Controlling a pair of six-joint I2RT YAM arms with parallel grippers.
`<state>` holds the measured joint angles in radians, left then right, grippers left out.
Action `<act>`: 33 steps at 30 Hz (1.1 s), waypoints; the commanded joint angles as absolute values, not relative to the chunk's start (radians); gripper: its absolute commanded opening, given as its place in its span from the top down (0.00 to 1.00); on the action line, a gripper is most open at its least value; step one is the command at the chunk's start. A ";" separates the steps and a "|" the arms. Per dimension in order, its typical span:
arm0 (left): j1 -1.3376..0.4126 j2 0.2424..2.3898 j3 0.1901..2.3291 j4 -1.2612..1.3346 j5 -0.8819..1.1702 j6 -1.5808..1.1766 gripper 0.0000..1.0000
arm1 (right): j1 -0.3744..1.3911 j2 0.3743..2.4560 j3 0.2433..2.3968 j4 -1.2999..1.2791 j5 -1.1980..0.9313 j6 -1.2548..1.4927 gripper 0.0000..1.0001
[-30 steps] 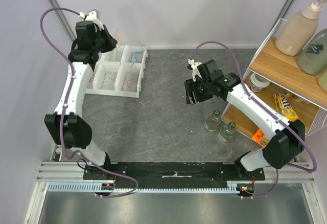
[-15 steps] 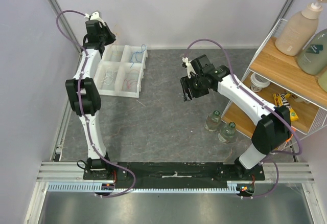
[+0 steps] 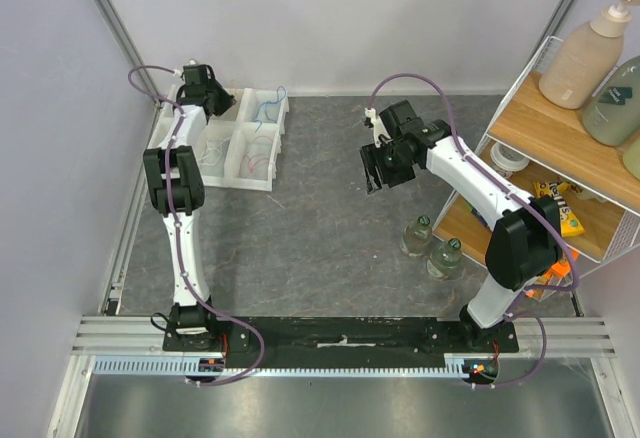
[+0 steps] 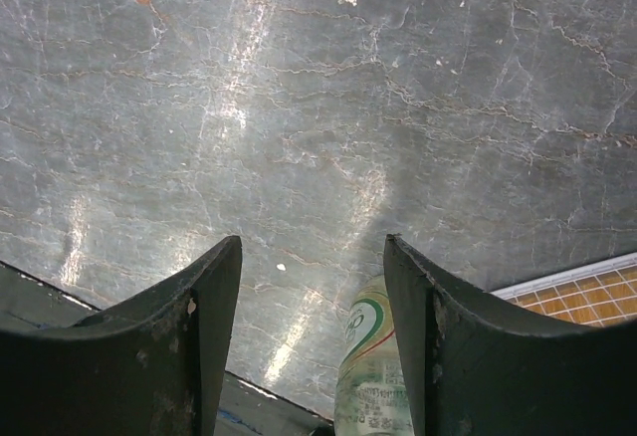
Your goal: Untangle the cables
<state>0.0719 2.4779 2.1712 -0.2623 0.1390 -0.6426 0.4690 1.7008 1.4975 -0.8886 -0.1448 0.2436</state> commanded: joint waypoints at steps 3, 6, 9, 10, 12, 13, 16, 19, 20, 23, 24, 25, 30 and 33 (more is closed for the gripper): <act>0.104 2.479 2.201 -0.330 0.120 -0.888 0.98 | 0.459 1.697 1.534 -0.897 -0.175 0.218 0.34; 0.106 2.448 2.194 -0.371 0.062 -0.880 0.98 | 0.453 1.690 1.525 -0.896 -0.179 0.216 0.34; 0.112 2.431 2.197 -0.399 0.074 -0.885 0.89 | 0.454 1.687 1.523 -0.894 -0.190 0.218 0.34; 0.113 2.428 2.207 -0.416 0.077 -0.887 0.86 | 0.454 1.687 1.523 -0.893 -0.195 0.221 0.34; 0.115 2.412 2.207 -0.437 0.083 -0.879 0.75 | 0.456 1.683 1.523 -0.890 -0.202 0.224 0.34; 0.115 2.398 2.198 -0.440 0.086 -0.874 0.67 | 0.454 1.677 1.522 -0.887 -0.204 0.225 0.34; 0.115 2.327 2.160 -0.446 0.083 -0.853 0.59 | 0.454 1.655 1.509 -0.876 -0.207 0.229 0.34; 0.114 2.249 2.112 -0.446 0.090 -0.827 0.59 | 0.453 1.628 1.487 -0.864 -0.210 0.236 0.34; 0.115 2.215 2.094 -0.446 0.091 -0.822 0.59 | 0.454 1.618 1.477 -0.861 -0.209 0.236 0.34; 0.114 2.125 2.048 -0.445 0.113 -0.818 0.59 | 0.454 1.595 1.454 -0.856 -0.201 0.236 0.34; 0.112 2.100 2.034 -0.445 0.126 -0.819 0.59 | 0.454 1.589 1.450 -0.857 -0.196 0.235 0.34; 0.110 2.068 2.017 -0.445 0.152 -0.819 0.59 | 0.456 1.582 1.445 -0.857 -0.190 0.235 0.34; 0.032 1.860 1.844 -0.449 0.216 -0.785 0.58 | 0.454 1.548 1.433 -0.861 -0.178 0.235 0.34; -0.061 1.696 1.682 -0.446 0.258 -0.770 0.57 | 0.454 1.516 1.430 -0.865 -0.181 0.236 0.34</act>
<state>0.0566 1.8870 1.8336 -0.4454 0.1684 -0.8280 0.4572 1.5856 1.4376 -0.8768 -0.1837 0.2348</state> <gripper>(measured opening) 0.424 0.659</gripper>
